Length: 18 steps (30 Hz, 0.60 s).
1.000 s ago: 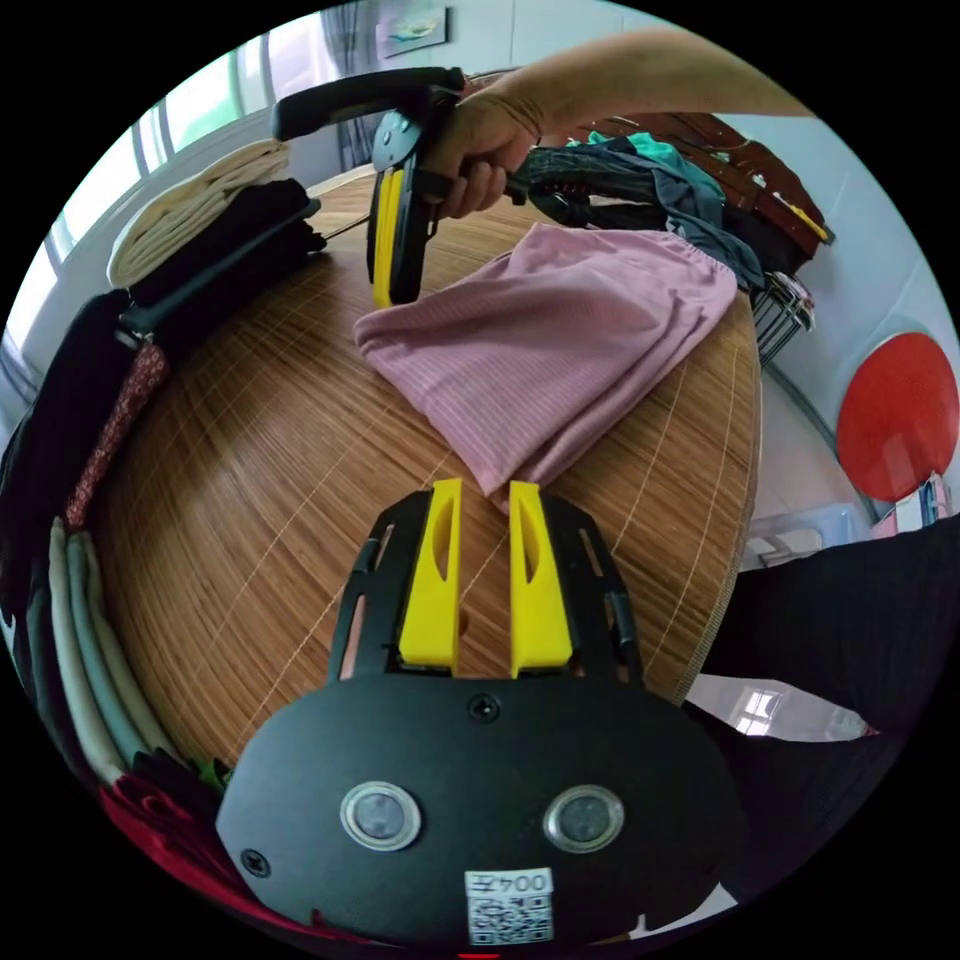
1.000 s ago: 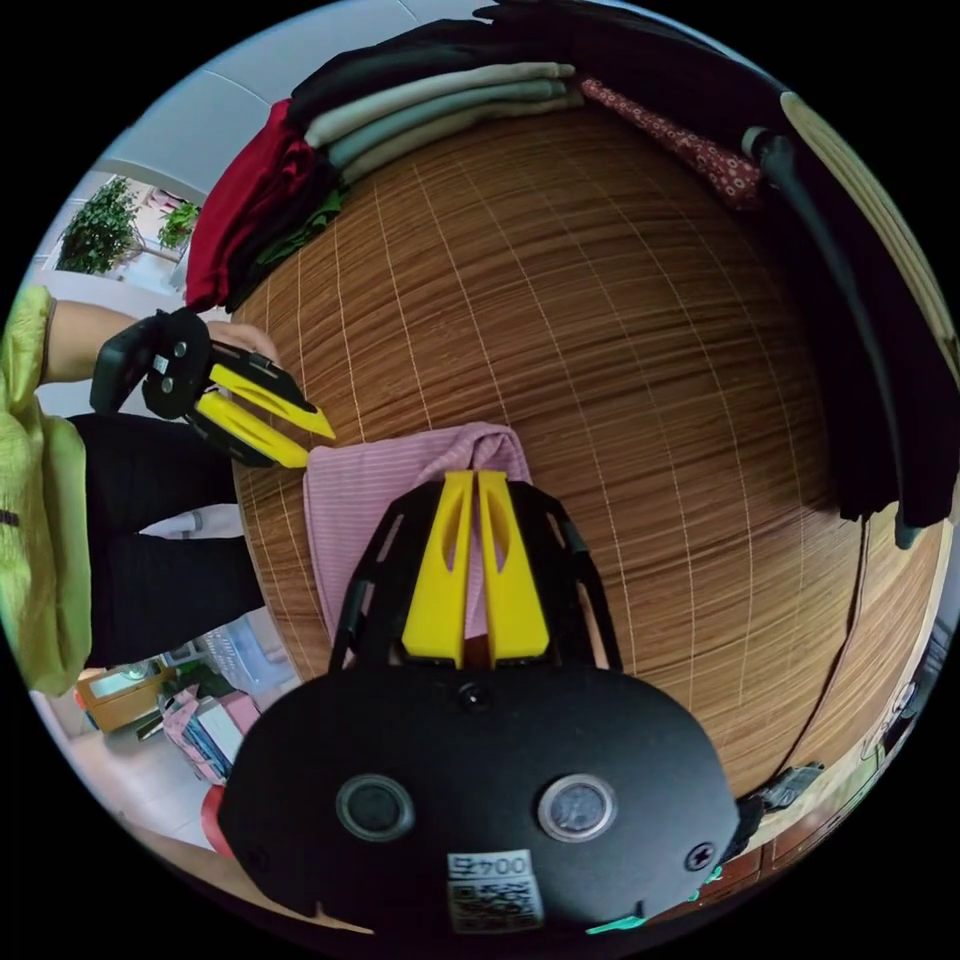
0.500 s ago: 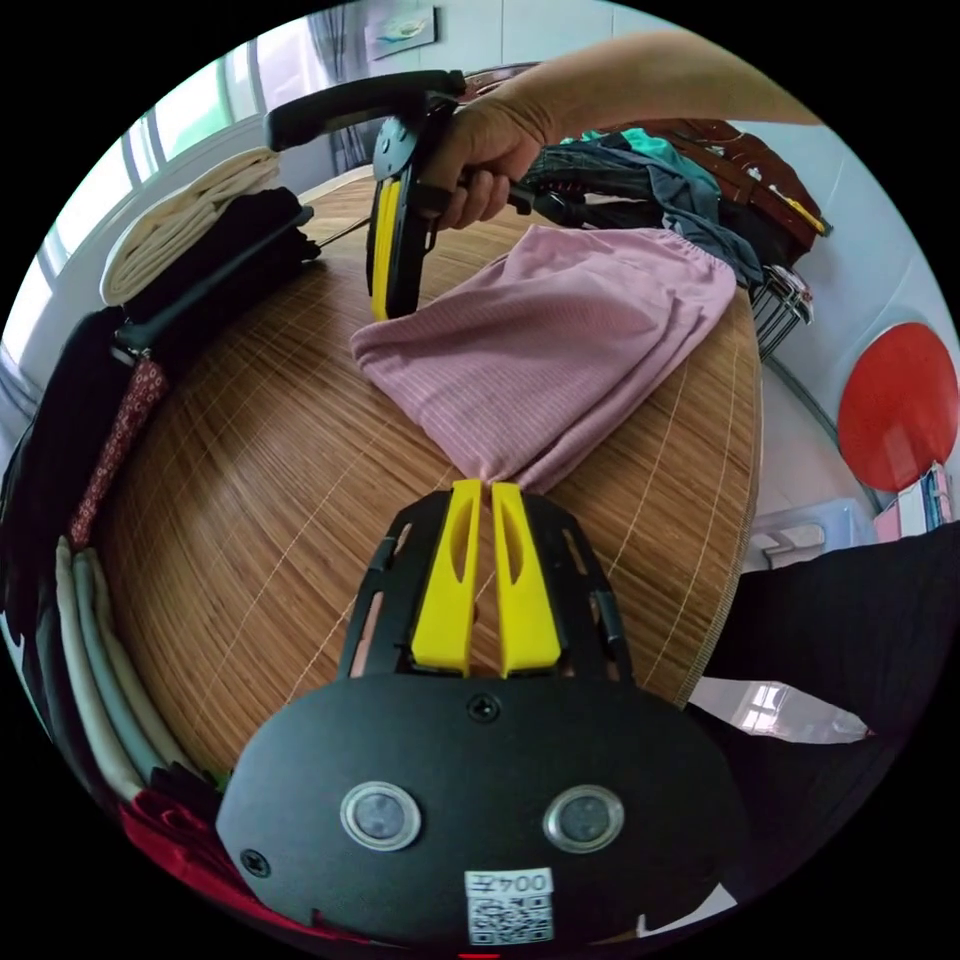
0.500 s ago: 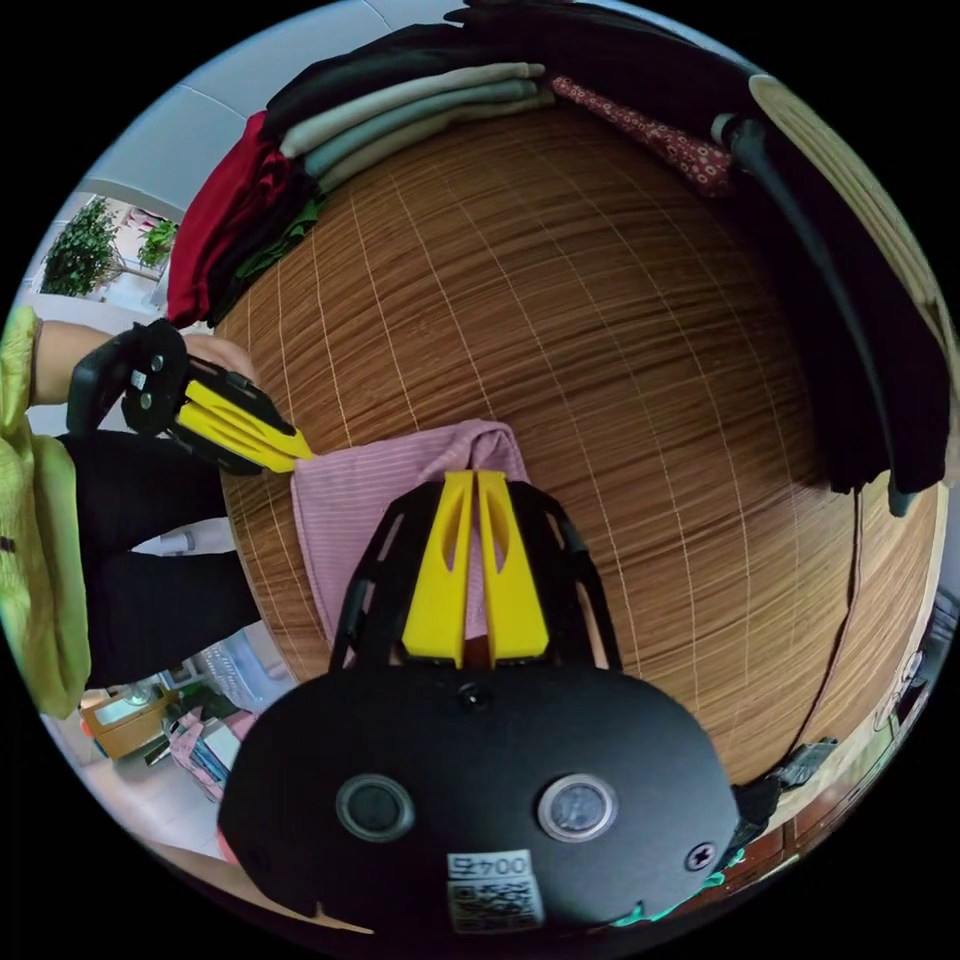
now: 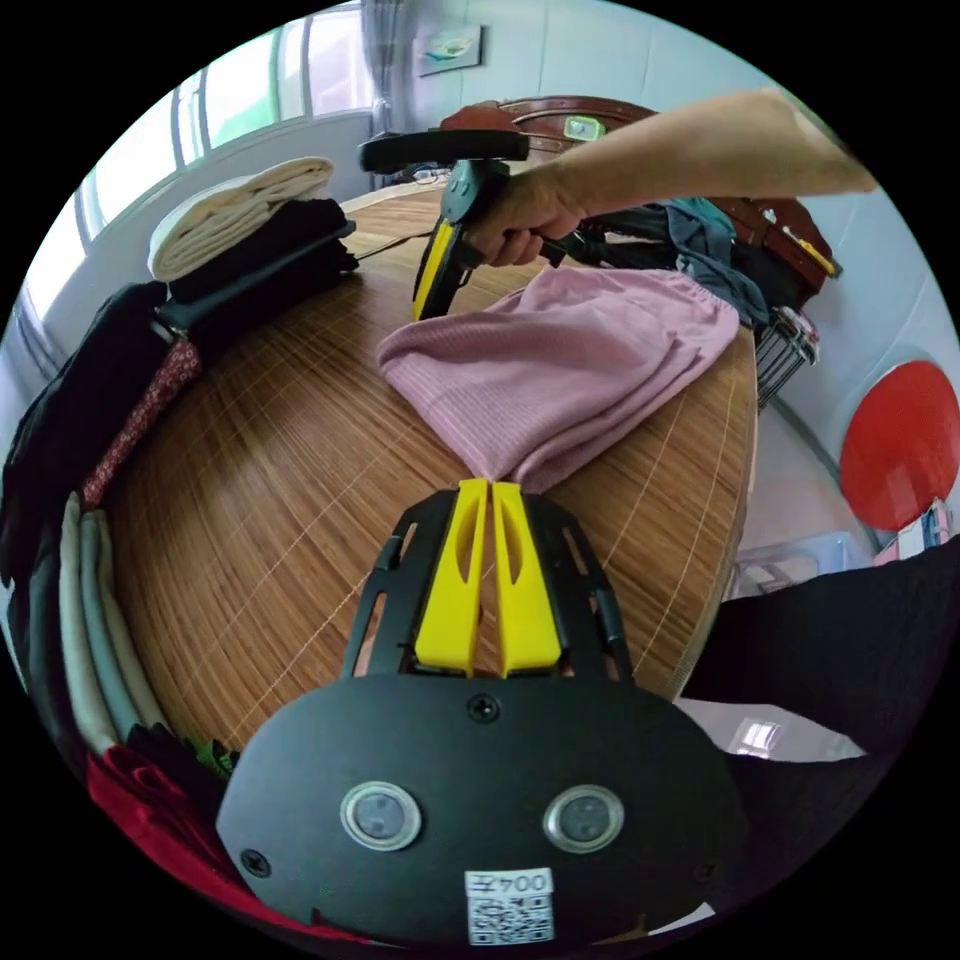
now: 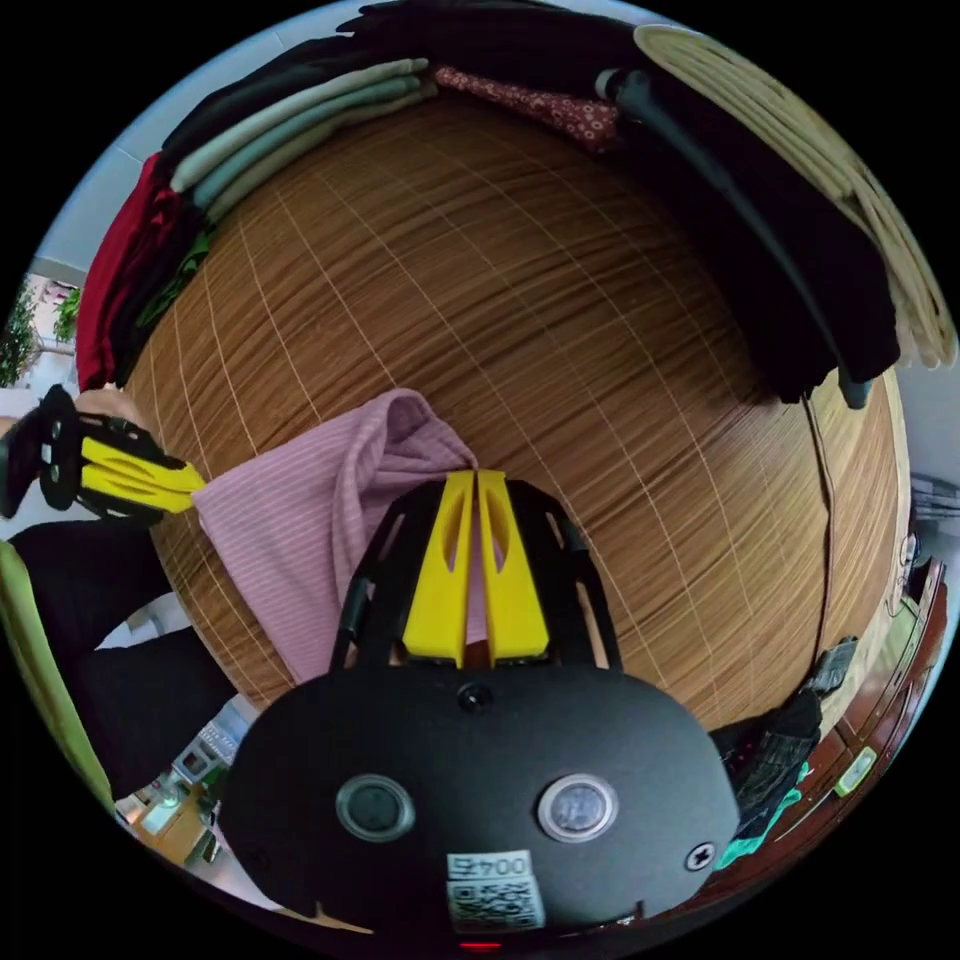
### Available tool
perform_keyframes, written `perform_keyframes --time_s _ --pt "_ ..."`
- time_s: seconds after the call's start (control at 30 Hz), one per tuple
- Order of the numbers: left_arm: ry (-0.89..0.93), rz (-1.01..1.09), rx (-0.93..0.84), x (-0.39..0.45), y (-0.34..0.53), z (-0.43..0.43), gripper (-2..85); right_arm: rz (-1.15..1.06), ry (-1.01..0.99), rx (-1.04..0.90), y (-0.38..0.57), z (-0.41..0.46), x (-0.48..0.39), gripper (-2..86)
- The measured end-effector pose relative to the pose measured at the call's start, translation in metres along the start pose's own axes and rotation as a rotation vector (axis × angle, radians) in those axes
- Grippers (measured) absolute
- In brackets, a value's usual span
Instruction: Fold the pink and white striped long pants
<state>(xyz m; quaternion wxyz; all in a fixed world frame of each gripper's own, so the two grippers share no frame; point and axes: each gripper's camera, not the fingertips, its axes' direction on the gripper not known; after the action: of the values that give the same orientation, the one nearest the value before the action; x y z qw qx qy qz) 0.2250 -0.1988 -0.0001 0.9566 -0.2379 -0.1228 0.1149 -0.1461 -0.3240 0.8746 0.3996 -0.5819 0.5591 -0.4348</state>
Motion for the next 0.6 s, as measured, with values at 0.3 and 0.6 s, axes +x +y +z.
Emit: perform_keyframes --time_s 0.3,0.6 --pt "-0.195 0.075 -0.026 0.030 0.036 0.020 0.7 0.268 -0.193 0.206 0.097 -0.002 0.023 6.9" --pt "-0.090 0.133 -0.121 0.055 -0.026 0.109 0.3 0.222 -0.027 0.159 0.123 0.077 -0.040 0.6"
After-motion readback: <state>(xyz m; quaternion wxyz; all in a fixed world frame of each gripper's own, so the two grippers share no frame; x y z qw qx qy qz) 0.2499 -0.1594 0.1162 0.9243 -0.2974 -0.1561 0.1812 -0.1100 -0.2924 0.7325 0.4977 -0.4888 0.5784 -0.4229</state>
